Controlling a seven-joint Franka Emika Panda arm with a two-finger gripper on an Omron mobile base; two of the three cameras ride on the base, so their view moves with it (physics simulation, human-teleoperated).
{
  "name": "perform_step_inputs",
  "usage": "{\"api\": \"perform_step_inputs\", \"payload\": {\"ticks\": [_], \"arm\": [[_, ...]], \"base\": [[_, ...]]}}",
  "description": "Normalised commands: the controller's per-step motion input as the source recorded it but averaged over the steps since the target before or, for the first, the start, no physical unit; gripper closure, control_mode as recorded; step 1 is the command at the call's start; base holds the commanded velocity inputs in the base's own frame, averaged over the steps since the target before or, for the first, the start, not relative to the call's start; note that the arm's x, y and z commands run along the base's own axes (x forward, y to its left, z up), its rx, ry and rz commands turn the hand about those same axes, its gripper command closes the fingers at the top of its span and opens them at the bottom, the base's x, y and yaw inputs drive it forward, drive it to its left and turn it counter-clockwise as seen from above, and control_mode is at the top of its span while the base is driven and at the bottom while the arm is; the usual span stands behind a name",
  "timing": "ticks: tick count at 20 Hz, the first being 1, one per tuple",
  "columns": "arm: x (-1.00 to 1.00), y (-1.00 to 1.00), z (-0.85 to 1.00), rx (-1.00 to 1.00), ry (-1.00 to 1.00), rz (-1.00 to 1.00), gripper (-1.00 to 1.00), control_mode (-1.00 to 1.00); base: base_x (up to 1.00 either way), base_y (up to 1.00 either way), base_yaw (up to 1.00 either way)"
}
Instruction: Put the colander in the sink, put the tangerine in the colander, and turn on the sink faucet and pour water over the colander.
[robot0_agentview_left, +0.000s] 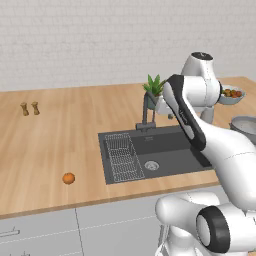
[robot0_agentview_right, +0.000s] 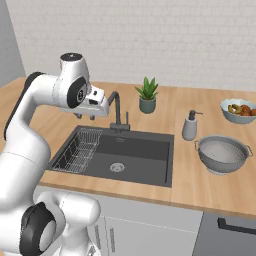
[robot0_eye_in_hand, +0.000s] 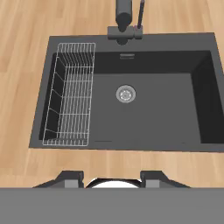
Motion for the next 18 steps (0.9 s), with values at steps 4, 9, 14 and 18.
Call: {"api": "perform_step_inputs", "payload": {"ticks": [4, 9, 14, 18], "arm": [[-0.18, -0.03, -0.03, 0.00, -0.03, 0.00, -1.00, -1.00], [-0.62, -0.29, -0.22, -0.04, -0.20, 0.00, -1.00, -1.00], [-0.63, -0.61, -0.12, -0.01, -0.13, 0.06, -1.00, -1.00], [-0.30, -0.82, -0.11, -0.01, -0.01, 0.25, -1.00, -1.00]], "base": [[0.00, 0.00, 0.00], [0.00, 0.00, 0.00], [0.00, 0.00, 0.00], [0.00, 0.00, 0.00]]}}
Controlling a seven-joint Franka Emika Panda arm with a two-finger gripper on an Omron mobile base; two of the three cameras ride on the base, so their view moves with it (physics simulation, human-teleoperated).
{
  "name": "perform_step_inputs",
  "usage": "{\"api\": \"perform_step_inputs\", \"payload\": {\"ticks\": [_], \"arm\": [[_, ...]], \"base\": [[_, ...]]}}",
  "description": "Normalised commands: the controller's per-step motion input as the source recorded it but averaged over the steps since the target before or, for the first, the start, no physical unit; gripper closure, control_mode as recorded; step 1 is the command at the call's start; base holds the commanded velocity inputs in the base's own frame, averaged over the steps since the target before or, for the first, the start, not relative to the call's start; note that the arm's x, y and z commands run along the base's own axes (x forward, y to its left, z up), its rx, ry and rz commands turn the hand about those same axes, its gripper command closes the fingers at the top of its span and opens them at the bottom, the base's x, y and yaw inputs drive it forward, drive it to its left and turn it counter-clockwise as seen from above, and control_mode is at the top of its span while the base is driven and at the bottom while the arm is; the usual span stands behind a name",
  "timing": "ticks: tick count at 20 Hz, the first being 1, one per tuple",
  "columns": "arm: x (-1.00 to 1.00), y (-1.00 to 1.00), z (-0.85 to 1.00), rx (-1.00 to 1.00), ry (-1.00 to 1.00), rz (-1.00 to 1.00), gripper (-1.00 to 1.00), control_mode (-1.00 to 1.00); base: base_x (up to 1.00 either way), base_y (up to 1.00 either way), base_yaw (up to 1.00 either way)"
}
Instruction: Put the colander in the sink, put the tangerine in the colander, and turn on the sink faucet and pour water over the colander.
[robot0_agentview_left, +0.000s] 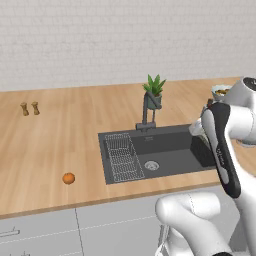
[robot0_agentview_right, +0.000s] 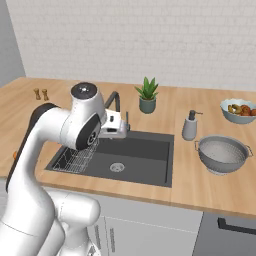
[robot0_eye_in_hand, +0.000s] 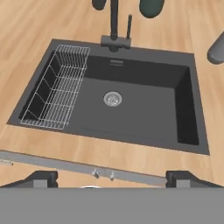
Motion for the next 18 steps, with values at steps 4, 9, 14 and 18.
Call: {"api": "perform_step_inputs", "payload": {"ticks": [4, 9, 14, 18], "arm": [[-0.05, -0.85, -0.09, -0.01, 0.00, 0.24, -1.00, -1.00], [0.03, -0.83, -0.06, -0.02, 0.03, 0.20, -1.00, -1.00], [0.29, -0.77, -0.05, 0.00, 0.25, 0.06, -1.00, -1.00], [0.48, -0.71, -0.08, 0.00, 0.27, 0.00, -1.00, -1.00]], "base": [[0.00, 0.00, 0.00], [0.00, 0.00, 0.00], [0.00, 0.00, 0.00], [0.00, 0.00, 0.00]]}}
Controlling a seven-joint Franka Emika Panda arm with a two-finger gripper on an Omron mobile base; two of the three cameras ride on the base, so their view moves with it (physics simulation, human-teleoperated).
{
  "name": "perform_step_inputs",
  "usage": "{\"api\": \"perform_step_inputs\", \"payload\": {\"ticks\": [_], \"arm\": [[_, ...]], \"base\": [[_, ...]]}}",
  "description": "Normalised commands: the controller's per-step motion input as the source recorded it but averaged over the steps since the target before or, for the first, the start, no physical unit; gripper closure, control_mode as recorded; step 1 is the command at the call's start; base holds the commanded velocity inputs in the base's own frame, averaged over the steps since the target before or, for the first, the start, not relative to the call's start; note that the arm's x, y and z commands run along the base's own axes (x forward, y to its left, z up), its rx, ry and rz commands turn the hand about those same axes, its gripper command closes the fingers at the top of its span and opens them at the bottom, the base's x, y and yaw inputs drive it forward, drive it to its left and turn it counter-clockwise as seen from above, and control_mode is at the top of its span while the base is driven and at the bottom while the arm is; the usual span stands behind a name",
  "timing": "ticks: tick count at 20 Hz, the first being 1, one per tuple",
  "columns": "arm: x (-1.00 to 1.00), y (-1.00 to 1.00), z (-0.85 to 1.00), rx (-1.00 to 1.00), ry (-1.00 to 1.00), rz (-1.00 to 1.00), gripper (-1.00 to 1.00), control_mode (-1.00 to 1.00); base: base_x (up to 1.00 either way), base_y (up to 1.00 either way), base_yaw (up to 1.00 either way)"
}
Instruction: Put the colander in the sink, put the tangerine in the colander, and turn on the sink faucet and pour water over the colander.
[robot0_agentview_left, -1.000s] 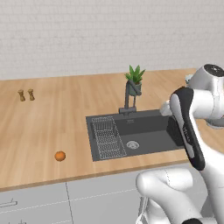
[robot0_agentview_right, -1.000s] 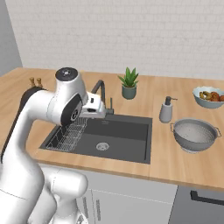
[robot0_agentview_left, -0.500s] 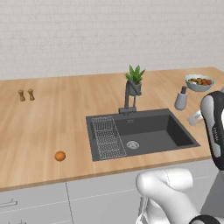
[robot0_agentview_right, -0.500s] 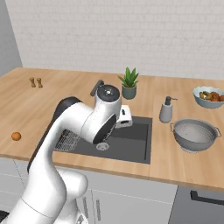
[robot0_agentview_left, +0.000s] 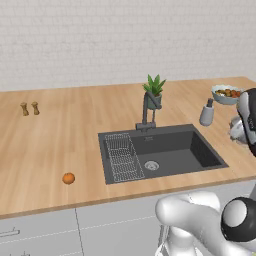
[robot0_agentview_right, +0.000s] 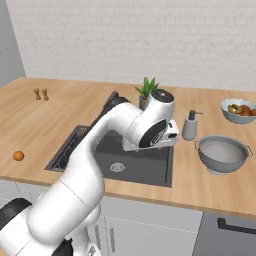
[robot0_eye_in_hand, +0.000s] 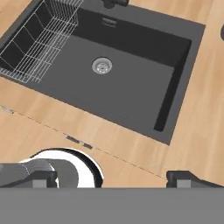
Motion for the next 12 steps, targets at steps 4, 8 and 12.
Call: {"api": "perform_step_inputs", "payload": {"ticks": [4, 8, 12], "arm": [[0.41, -0.60, -0.12, 0.00, 0.23, 0.00, -1.00, -1.00], [0.35, -0.43, -0.27, -0.09, 0.06, 0.00, -1.00, -1.00], [0.31, -0.47, -0.29, -0.11, 0.00, 0.00, -1.00, -1.00]], "base": [[0.00, 0.00, 0.00], [0.00, 0.00, 0.00], [0.00, 0.00, 0.00]]}}
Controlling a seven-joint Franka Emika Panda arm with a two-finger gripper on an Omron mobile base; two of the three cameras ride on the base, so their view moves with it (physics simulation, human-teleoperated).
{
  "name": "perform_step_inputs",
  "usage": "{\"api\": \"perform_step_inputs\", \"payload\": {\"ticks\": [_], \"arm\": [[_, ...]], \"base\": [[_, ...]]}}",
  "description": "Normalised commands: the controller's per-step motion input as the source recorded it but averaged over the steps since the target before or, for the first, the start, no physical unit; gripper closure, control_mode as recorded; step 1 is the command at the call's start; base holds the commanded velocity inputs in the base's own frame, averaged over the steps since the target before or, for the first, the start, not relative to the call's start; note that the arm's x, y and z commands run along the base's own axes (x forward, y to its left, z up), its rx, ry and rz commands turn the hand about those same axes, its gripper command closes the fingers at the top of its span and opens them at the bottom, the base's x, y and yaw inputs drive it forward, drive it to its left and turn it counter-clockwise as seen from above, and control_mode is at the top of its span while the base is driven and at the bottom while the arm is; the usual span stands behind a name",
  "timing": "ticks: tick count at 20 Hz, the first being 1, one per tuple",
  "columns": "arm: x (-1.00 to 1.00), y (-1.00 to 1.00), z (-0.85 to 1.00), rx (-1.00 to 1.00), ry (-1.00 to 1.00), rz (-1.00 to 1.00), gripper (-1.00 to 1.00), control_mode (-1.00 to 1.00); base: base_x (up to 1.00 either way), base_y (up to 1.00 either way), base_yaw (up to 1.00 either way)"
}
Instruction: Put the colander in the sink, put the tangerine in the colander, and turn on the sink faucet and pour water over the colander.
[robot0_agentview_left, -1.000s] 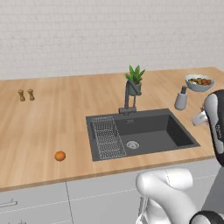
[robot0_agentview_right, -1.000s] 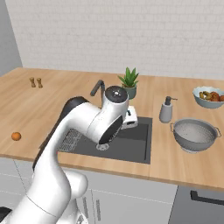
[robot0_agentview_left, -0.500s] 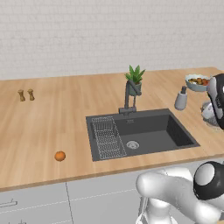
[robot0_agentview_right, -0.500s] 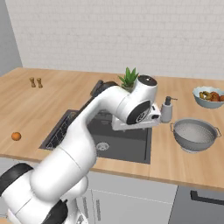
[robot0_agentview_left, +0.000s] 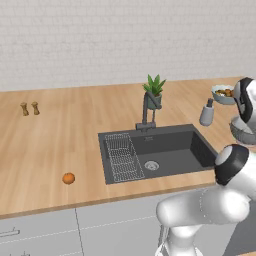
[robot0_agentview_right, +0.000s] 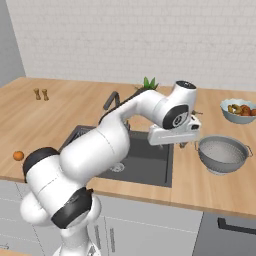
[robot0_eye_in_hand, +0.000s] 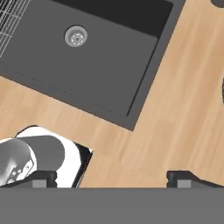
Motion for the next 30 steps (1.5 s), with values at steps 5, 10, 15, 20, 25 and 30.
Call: {"api": "perform_step_inputs", "payload": {"ticks": [5, 10, 15, 20, 25, 30], "arm": [[0.23, -0.46, -0.26, -0.02, 0.00, 0.07, -1.00, -1.00], [0.22, -0.34, -0.04, 0.00, 0.05, 0.12, -1.00, -1.00], [0.19, -0.32, -0.02, 0.00, 0.07, 0.10, -1.00, -1.00], [0.21, -0.25, -0.14, -0.01, 0.00, 0.07, -1.00, -1.00], [0.22, -0.17, -0.15, 0.00, 0.00, 0.07, -1.00, -1.00], [0.28, -0.08, -0.19, 0.00, 0.00, 0.01, -1.00, -1.00]], "base": [[0.00, 0.00, 0.00], [0.00, 0.00, 0.00], [0.00, 0.00, 0.00], [0.00, 0.00, 0.00], [0.00, 0.00, 0.00], [0.00, 0.00, 0.00]]}}
